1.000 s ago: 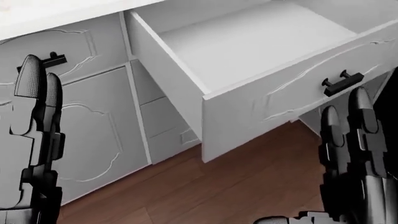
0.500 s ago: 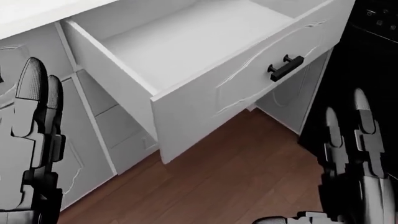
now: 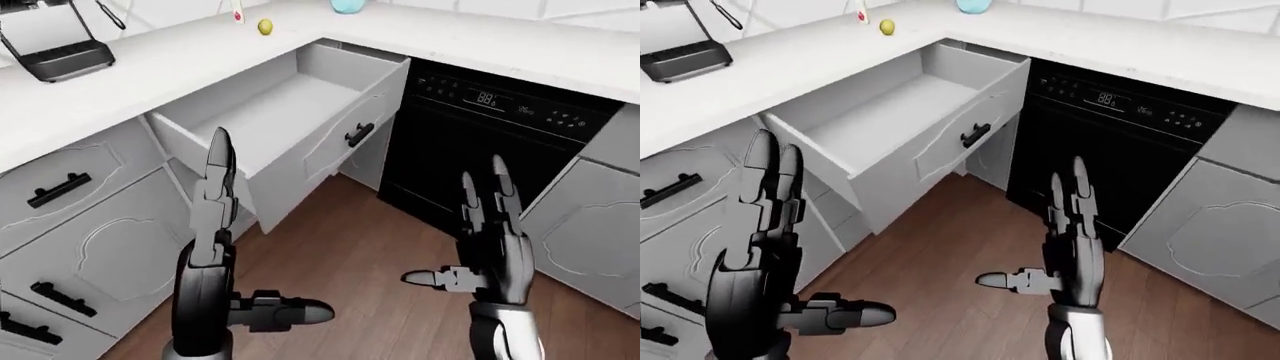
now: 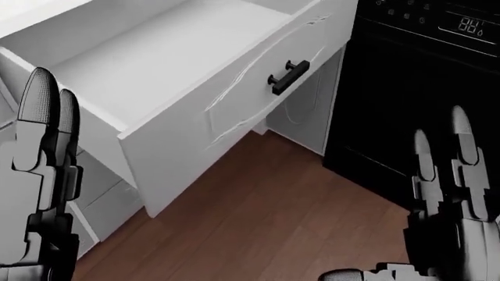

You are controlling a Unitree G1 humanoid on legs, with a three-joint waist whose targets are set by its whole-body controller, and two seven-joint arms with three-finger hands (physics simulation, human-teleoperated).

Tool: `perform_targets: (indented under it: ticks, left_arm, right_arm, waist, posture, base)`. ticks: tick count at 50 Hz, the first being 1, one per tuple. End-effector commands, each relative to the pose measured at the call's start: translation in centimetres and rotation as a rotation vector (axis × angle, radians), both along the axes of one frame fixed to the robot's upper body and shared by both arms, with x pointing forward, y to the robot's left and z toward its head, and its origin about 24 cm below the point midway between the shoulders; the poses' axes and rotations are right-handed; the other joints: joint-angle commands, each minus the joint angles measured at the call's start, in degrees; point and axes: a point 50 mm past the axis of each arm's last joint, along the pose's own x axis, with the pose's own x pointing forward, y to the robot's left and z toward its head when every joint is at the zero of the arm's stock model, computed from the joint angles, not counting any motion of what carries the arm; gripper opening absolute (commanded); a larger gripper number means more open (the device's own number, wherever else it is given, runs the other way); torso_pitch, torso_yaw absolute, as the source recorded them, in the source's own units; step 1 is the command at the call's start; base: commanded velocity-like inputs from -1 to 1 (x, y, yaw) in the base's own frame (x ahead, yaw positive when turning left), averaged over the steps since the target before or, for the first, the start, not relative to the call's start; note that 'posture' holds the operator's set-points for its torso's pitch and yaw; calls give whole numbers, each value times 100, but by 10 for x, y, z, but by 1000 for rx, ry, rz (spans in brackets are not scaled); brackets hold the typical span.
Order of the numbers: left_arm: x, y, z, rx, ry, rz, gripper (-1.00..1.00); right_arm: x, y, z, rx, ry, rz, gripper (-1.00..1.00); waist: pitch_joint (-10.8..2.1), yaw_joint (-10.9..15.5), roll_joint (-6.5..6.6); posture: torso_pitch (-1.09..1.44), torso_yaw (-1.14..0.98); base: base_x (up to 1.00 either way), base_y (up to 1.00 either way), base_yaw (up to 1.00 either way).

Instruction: Close the right drawer.

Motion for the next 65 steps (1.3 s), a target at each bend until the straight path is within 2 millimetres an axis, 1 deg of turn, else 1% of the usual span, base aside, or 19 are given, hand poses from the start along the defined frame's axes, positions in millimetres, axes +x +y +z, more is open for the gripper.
perform_targets:
  ticks: [1,9,13,14,16,23,26,36,38,40,41,43,50,52,54,55,56,59,65]
  left_arm:
    - [-5,-1,9,-14,-60,-9,100]
    - [-5,-1,10,-14,-60,-9,100]
    - [-6,-1,10,-12,-61,-9,100]
    - [-6,-1,10,-12,-60,-9,100]
    - [-6,-1,10,-13,-61,-9,100]
    - [-6,-1,9,-13,-60,-10,100]
    - [-6,-1,9,-12,-60,-10,100]
    - [-6,-1,9,-12,-60,-9,100]
    - [-5,-1,9,-13,-60,-10,100]
    - [-6,-2,9,-13,-61,-10,100]
    - [-6,-2,9,-13,-60,-10,100]
    - [-6,-2,9,-13,-60,-10,100]
    - [-6,-1,9,-14,-61,-10,100]
    - [-6,-1,9,-14,-60,-11,100]
    - [-6,-1,9,-14,-60,-11,100]
    - [-6,-1,9,-14,-60,-11,100]
    - [-6,-1,9,-14,-60,-10,100]
    - [-6,-1,9,-14,-60,-10,100]
    - [-5,-1,8,-13,-58,-9,100]
  right_arm:
    - [-3,-1,13,-18,-72,-3,100]
    - [-3,-1,13,-18,-72,-4,100]
    - [-3,0,13,-19,-74,-3,100]
    - [-3,-1,13,-18,-72,-3,100]
    - [-3,0,13,-19,-72,-2,100]
    - [-3,0,12,-21,-68,0,100]
    - [-3,0,12,-24,-67,1,100]
    - [-2,0,11,-26,-65,-1,100]
    - [-3,0,12,-25,-66,-1,100]
    - [-3,0,12,-26,-66,-1,100]
    - [-3,0,12,-26,-66,-1,100]
    - [-3,0,11,-27,-65,0,100]
    - [-3,0,11,-28,-64,1,100]
    - [-2,0,11,-26,-63,0,100]
    - [-2,0,11,-26,-62,0,100]
    - [-2,1,11,-27,-62,1,100]
    - [-2,1,11,-27,-62,1,100]
    - [-2,0,11,-21,-61,-5,100]
    - [0,-1,11,-15,-51,-14,100]
  waist:
    - [-39,-18,28]
    - [-81,-29,-307]
    - [-160,-84,-800]
    - [-126,-140,-576]
    - [-132,-156,-612]
    - [-3,-95,-232]
    - [-99,-70,183]
    - [-84,-38,-286]
    - [-95,-33,-464]
    - [-202,-67,-818]
    - [-136,-137,-602]
    - [-125,-146,-610]
    - [3,-101,-258]
    - [-4,-93,-64]
    - [-149,-38,311]
    - [-31,23,-41]
    - [-26,-28,78]
    - [-120,-42,-19]
    - [-90,89,-541]
  posture:
    - [0,0]
    - [0,0]
    - [0,0]
    - [0,0]
    - [0,0]
    - [0,0]
    - [0,0]
    - [0,0]
    - [0,0]
    - [0,0]
    - [0,0]
    - [0,0]
    - [0,0]
    - [0,0]
    - [0,0]
    - [0,0]
    - [0,0]
    - [0,0]
    - [0,0]
  base:
    - [0,0,-33]
    - [0,0,-33]
    - [0,0,-33]
    - [0,0,-33]
    - [0,0,-33]
    - [0,0,-33]
    - [0,0,-34]
    - [0,0,-33]
    - [0,0,-33]
    - [0,0,-32]
    - [0,0,-33]
    - [0,0,-33]
    - [0,0,-33]
    - [0,0,-33]
    - [0,0,-33]
    - [0,0,-33]
    - [0,0,-33]
    - [0,0,-33]
    - [0,0,-7]
